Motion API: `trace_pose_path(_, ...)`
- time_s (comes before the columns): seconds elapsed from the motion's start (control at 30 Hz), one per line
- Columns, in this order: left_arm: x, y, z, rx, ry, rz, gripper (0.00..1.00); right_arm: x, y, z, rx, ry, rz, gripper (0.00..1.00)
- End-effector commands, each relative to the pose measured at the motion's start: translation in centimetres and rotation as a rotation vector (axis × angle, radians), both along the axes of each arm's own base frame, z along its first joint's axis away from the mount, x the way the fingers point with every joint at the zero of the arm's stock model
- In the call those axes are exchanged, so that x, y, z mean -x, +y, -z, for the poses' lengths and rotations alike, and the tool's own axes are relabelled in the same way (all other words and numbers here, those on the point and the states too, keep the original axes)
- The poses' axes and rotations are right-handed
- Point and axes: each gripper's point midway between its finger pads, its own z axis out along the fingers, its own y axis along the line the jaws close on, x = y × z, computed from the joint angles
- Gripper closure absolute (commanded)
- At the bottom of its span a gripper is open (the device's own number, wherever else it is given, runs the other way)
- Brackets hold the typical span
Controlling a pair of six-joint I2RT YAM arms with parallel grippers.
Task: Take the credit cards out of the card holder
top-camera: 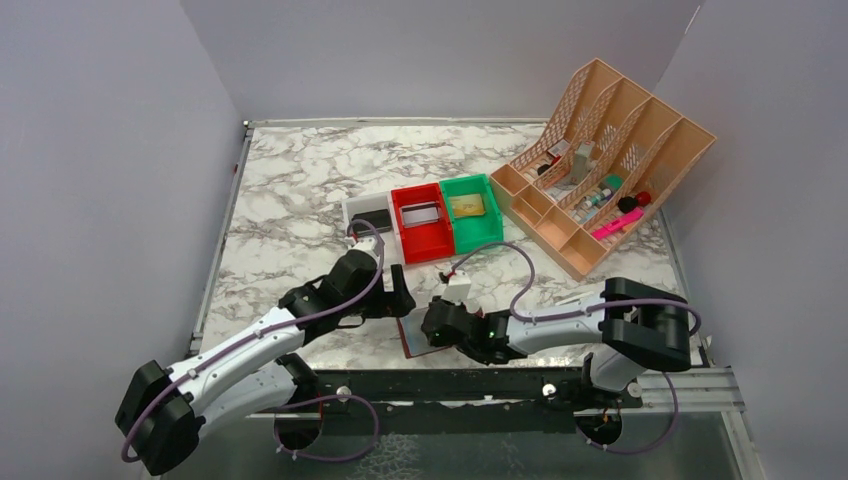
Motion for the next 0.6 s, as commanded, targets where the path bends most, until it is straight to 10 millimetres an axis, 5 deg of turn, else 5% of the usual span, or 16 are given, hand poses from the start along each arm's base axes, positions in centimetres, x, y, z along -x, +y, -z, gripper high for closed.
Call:
trace_pose_path(0.0,0.3,-2.5,-0.9,0.145,0.017,0.035,0.08,0.2,1.1,-1.7,-0.162,0.02,0.005,0.99)
trace_pose_path(0.57,1.5,-4.4,0.9,0.192,0.079,0.084,0.19,-0.2,-0.5,-2.1,-0.223,0.013,0.066,0.99)
